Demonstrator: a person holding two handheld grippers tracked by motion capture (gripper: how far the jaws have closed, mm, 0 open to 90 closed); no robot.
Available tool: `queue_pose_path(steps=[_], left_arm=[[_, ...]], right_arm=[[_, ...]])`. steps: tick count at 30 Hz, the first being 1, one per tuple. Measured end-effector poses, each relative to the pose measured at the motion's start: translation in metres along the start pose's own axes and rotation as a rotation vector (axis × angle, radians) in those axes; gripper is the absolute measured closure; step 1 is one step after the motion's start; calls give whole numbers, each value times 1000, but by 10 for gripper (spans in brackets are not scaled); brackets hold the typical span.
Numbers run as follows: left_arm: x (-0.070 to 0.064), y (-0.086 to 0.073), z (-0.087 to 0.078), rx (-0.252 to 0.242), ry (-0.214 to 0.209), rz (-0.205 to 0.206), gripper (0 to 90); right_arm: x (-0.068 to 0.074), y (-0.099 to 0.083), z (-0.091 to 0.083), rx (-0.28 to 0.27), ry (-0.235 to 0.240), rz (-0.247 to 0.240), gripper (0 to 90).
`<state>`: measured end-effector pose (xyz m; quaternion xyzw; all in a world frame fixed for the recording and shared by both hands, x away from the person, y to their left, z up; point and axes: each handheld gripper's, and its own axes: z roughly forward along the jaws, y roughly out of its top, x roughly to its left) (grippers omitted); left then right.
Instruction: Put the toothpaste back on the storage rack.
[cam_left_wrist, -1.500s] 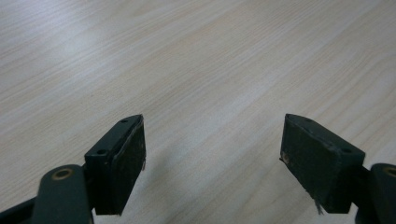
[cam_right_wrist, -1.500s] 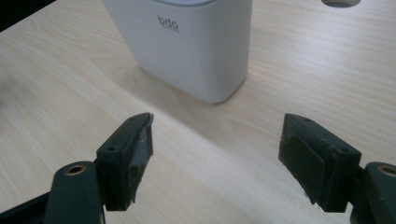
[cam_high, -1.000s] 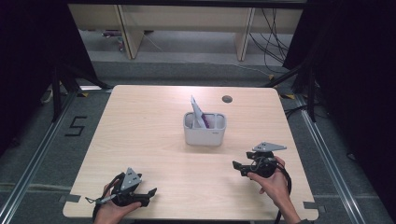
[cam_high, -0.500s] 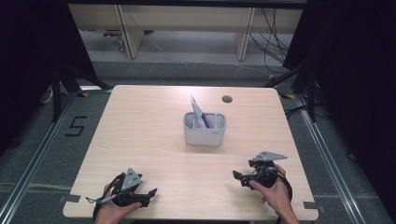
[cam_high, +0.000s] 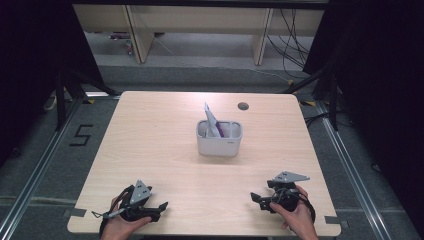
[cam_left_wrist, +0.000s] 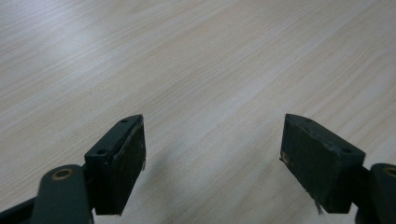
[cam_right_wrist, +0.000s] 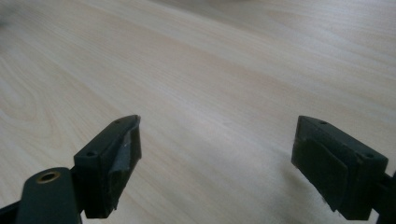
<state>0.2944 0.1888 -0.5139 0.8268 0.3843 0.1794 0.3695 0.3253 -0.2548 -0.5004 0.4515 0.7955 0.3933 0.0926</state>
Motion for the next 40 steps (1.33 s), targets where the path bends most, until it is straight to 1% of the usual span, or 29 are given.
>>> queue_pose_path(steps=[2, 3, 4, 5, 6, 8, 9, 11, 12, 14, 15, 16, 17, 19, 20, 21, 23, 24, 25, 27, 29, 30, 32, 33, 34, 36, 38, 39, 40], left_arm=[[1, 0, -1, 14, 8, 13, 219], [1, 0, -1, 11, 10, 13, 219], [0, 0, 0, -3, 1, -1, 219], [0, 0, 0, 1, 0, 1, 219], [0, 0, 0, 1, 0, 0, 219], [1, 0, 0, 11, 2, 10, 219], [2, 0, -1, 19, 0, 20, 219], [1, 0, 0, 10, 1, 10, 219], [2, 0, -1, 21, 2, 22, 219], [1, 0, 0, 12, 6, 20, 219], [1, 0, 0, 9, 10, 18, 219], [1, 0, 0, 12, 5, 19, 219], [1, 0, -1, 15, 2, 18, 219], [1, 0, -1, 18, -1, 19, 219], [2, 0, -2, 25, 0, 28, 219], [2, 0, -1, 21, -1, 23, 219], [3, 1, -3, 42, -1, 47, 219], [3, 1, -3, 39, 1, 46, 219], [0, 0, 0, 0, 3, 2, 219], [3, 1, -3, 44, 2, 48, 219], [3, 1, -3, 41, 0, 47, 219], [3, 1, -3, 41, 0, 46, 219], [3, 1, -3, 42, 4, 47, 219], [0, 0, 0, -4, 0, 2, 219], [3, 0, -2, 35, 1, 39, 219], [2, 0, -2, 27, 10, 37, 219], [3, 0, -3, 41, 6, 42, 219], [0, 0, 0, 0, 5, -3, 219], [0, 0, 0, 0, 4, -4, 219]], right_arm=[[-1, -2, 0, -3, -1, -21, 168], [2, -3, -2, 9, -2, -9, 168], [0, -4, -1, -9, -12, -43, 168], [3, -5, -3, 10, 5, -4, 167], [3, -6, -3, 14, -8, -17, 168], [3, -8, -2, 10, -7, -40, 167], [5, -9, -3, 21, -9, -18, 167], [5, -10, -5, 32, -23, -42, 168], [4, -10, -5, 25, -23, -59, 168], [6, -12, -6, 25, -23, -33, 168], [6, -12, -8, 35, -42, -51, 168], [3, -13, -6, 15, -23, -86, 168], [5, -13, -8, 27, -27, -54, 168], [5, -14, -9, 27, -31, -60, 167], [8, -15, -8, 29, -21, -23, 167], [8, -15, -10, 36, -26, -25, 168], [7, -15, -10, 28, -22, -39, 168], [6, -15, -10, 23, -30, -57, 167], [7, -16, -11, 23, -21, -35, 167], [7, -16, -12, 25, -22, -22, 167], [5, -16, -13, 22, -42, -41, 167], [3, -16, -12, 3, -35, -61, 167], [4, -17, -13, 12, -34, -34, 167], [6, -17, -13, 14, -26, -10, 167], [4, -17, -12, 15, -30, -27, 167], [4, -17, -13, 16, -28, -34, 167], [4, -17, -13, 17, -30, -38, 167], [4, -18, -13, 19, -28, -29, 167], [4, -18, -13, 21, -28, -27, 167]])
